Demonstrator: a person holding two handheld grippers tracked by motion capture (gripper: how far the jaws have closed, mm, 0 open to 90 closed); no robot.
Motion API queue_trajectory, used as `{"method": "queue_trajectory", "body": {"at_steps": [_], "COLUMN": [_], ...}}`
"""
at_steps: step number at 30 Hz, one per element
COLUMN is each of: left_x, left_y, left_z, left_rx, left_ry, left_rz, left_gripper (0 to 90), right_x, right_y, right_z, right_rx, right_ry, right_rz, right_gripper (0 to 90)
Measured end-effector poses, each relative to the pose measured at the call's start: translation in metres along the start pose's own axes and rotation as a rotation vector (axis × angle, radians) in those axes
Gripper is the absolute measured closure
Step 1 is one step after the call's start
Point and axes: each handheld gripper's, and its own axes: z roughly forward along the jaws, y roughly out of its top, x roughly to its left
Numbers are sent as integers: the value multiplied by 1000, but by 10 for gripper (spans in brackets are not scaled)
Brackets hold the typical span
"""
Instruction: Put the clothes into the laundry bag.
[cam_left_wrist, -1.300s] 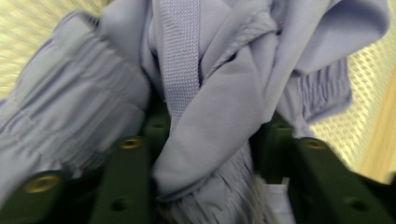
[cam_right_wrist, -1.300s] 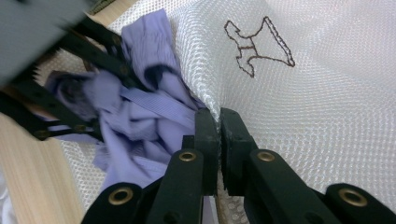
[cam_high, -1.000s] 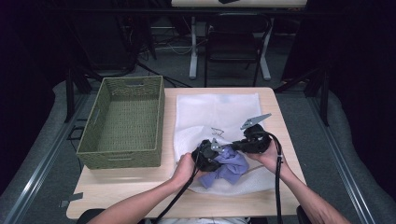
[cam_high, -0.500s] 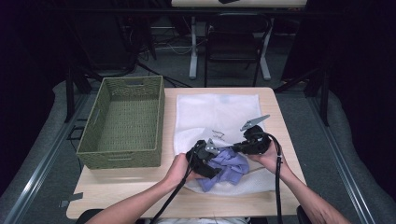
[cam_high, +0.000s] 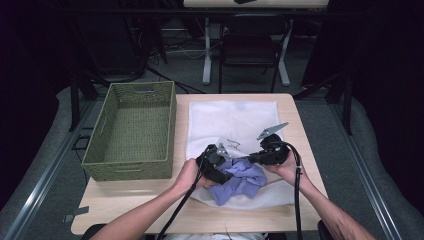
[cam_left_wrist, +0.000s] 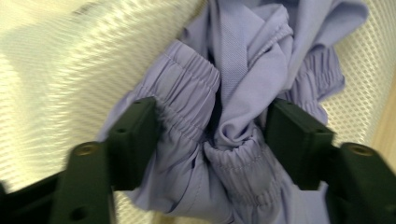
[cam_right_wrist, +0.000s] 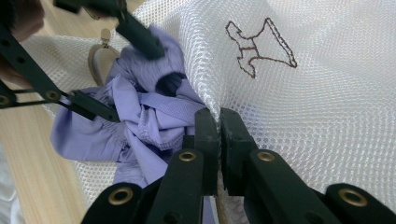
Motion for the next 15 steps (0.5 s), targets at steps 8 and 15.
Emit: {"method": "queue_trajectory", "body": {"at_steps": [8, 15], "left_x": [-1, -4], "left_y": [-2, 3], "left_z": [14, 12], "left_rx": [2, -38], "left_ry": [-39, -18], "left_rz": [3, 18], "left_gripper": [695, 759], "right_x": [2, 4], "right_y": [1, 3], "right_z": [1, -4], "right_rx": [0, -30], "right_ry": [7, 17], "right_rz": [-1, 1], "right_gripper": [875, 875]}}
